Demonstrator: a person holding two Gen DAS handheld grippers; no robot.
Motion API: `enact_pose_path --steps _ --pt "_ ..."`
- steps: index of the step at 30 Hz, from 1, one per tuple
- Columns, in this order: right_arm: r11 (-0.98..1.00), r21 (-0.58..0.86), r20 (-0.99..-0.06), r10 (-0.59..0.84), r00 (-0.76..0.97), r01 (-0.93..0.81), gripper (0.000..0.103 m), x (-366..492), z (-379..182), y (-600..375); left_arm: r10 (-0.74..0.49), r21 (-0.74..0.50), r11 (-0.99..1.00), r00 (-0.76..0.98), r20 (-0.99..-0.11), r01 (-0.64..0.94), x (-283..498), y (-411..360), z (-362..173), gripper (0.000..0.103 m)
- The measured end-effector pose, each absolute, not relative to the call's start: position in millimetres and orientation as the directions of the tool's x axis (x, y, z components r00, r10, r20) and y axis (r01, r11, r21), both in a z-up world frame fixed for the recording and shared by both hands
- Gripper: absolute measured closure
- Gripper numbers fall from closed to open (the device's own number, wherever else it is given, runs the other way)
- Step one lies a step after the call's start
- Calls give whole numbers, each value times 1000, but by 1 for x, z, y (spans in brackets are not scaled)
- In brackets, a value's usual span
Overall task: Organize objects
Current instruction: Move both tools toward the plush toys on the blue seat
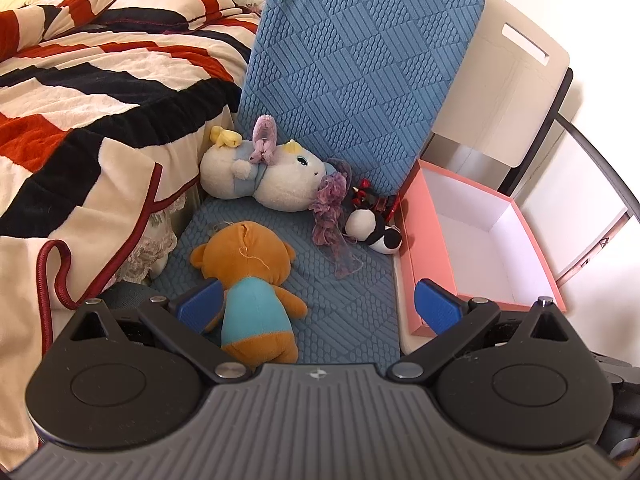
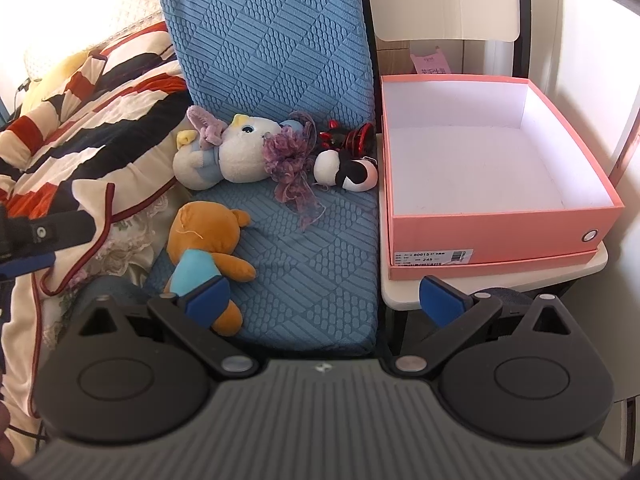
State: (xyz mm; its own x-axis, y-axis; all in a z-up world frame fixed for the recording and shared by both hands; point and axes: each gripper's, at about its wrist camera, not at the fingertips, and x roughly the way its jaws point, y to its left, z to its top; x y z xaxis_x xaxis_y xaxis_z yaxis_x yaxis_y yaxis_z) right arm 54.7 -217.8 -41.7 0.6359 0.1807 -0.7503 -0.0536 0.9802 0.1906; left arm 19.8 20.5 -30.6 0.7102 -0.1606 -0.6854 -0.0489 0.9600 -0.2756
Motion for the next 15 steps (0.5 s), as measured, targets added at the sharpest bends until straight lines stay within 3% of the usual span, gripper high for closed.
enact_pose_path --steps 15 --pt "977 190 -760 211 615 -101 0 72 -60 -210 -138 -270 959 685 -715 -89 31 30 -53 0"
